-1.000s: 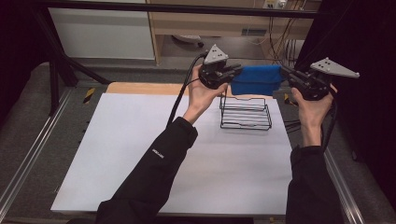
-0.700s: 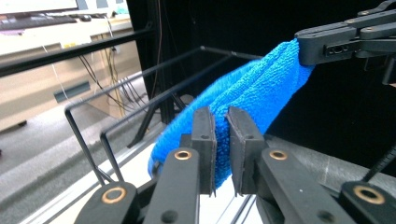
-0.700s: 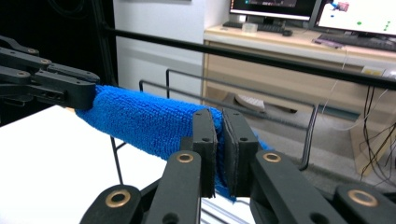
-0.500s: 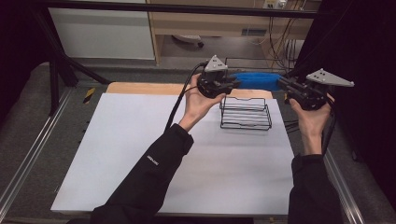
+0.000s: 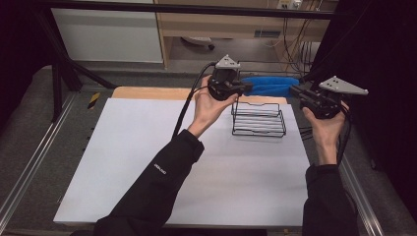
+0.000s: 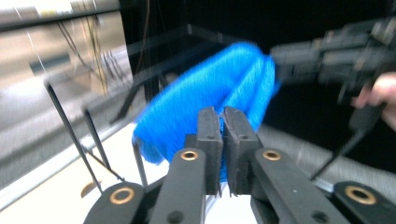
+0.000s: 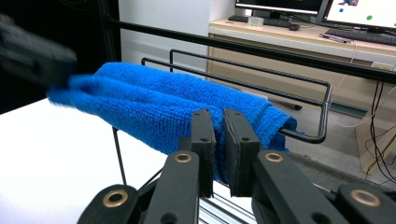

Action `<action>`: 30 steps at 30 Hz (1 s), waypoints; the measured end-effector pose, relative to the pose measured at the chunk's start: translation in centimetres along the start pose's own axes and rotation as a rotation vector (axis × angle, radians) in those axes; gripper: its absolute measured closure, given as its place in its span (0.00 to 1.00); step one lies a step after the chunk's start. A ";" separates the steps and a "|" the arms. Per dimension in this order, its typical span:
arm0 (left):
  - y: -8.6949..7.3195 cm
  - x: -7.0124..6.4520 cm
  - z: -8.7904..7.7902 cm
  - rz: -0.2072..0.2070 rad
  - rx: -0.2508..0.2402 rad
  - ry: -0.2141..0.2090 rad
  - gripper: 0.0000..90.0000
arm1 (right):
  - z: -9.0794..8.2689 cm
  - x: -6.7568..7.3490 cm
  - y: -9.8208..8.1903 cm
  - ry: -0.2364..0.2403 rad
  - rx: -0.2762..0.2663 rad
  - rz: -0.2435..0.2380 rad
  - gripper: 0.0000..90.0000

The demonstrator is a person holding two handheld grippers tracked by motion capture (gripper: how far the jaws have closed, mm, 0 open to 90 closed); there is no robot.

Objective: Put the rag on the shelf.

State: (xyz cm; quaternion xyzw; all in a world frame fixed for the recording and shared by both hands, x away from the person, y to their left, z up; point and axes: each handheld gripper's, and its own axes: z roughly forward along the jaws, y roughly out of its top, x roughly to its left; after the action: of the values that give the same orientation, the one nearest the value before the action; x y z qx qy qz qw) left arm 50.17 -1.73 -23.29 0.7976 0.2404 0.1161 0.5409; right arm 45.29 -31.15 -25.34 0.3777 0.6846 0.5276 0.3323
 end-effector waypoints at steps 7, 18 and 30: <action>-1.1 0.0 0.9 0.024 0.053 0.019 0.98 | 0.0 0.1 -0.3 0.012 0.010 -0.010 0.84; -2.5 0.1 2.1 0.065 0.076 0.052 0.99 | -0.5 0.6 0.3 0.071 -0.013 0.044 0.83; -3.5 0.3 1.7 0.058 0.060 0.054 0.91 | 1.2 1.0 -2.3 0.063 0.096 0.092 0.93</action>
State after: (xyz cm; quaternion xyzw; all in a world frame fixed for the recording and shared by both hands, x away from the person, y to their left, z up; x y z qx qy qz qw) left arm 50.31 -1.92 -27.23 0.8167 0.2352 0.1459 0.5063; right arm 45.42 -30.14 -27.92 0.4075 0.7010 0.5204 0.2676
